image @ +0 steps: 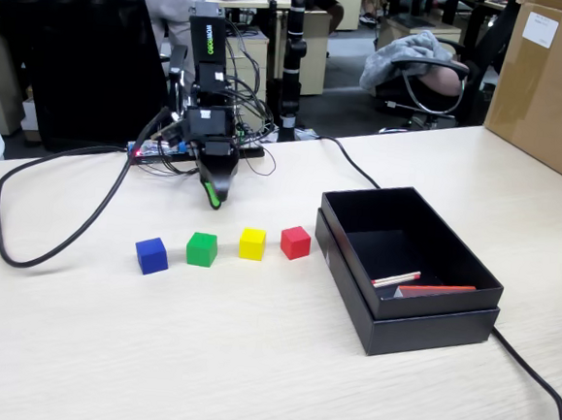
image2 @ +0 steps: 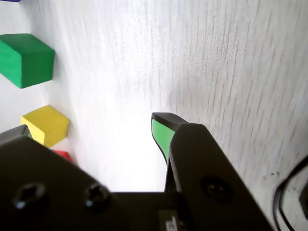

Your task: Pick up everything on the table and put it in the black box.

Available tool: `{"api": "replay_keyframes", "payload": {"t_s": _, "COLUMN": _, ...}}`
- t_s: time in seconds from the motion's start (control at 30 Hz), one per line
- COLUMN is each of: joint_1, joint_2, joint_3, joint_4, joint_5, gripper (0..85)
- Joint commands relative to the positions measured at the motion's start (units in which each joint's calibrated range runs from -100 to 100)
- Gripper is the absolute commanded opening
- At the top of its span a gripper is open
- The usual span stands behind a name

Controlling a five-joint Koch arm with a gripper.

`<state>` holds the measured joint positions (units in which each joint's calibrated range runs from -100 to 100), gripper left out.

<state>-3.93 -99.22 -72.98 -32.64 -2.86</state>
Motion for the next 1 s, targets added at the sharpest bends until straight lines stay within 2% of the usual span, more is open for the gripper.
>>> {"api": "replay_keyframes", "payload": {"t_s": 0.0, "joint_1": -0.29, "joint_2": 0.37, "joint_3": 11.51, "joint_4": -10.34, "joint_5": 0.24, "gripper": 48.4}}
{"api": "replay_keyframes", "payload": {"t_s": 0.27, "joint_1": -1.47, "joint_2": 11.85, "joint_3": 36.35, "joint_4": -31.77, "joint_5": -0.29, "gripper": 47.3}}
{"api": "replay_keyframes", "payload": {"t_s": 0.8, "joint_1": -10.70, "joint_2": 55.45, "joint_3": 65.55, "joint_4": -32.46, "joint_5": -7.08, "gripper": 47.5}}
{"api": "replay_keyframes", "payload": {"t_s": 0.97, "joint_1": -11.97, "joint_2": 67.73, "joint_3": 70.80, "joint_4": -32.46, "joint_5": -7.96, "gripper": 47.5}}
